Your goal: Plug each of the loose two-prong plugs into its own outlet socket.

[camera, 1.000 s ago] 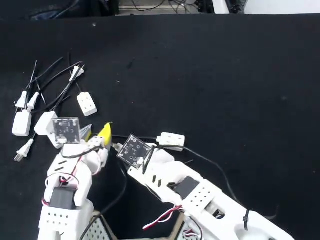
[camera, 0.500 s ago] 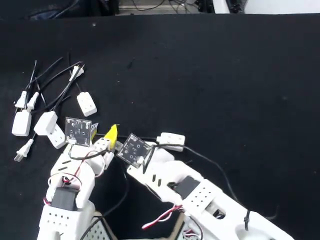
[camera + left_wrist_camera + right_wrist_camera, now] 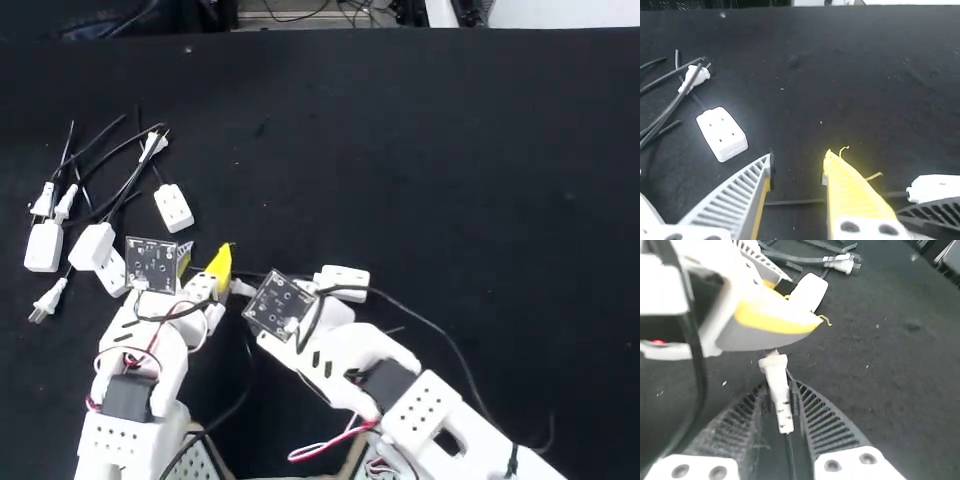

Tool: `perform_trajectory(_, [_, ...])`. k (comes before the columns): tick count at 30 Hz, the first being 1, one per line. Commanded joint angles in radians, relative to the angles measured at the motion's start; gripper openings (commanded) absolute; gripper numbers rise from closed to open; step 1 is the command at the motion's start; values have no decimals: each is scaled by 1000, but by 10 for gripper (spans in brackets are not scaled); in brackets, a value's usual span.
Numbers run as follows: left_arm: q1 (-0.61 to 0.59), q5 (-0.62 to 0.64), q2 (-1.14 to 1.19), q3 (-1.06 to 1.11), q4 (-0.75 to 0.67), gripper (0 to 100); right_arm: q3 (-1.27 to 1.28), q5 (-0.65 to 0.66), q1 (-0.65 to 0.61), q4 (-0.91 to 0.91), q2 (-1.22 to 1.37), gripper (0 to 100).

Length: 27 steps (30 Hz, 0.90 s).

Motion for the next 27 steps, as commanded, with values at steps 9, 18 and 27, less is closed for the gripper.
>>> perform_trajectory(9, [-1, -12, 6, 22, -5, 173, -5, -11, -8, 3, -130, 11])
perform_trajectory(18, [-1, -12, 6, 22, -5, 173, -30, -11, -5, 72, -130, 11])
perform_trajectory(27, [-1, -12, 6, 22, -5, 173, -51, -137, -5, 78, -128, 11])
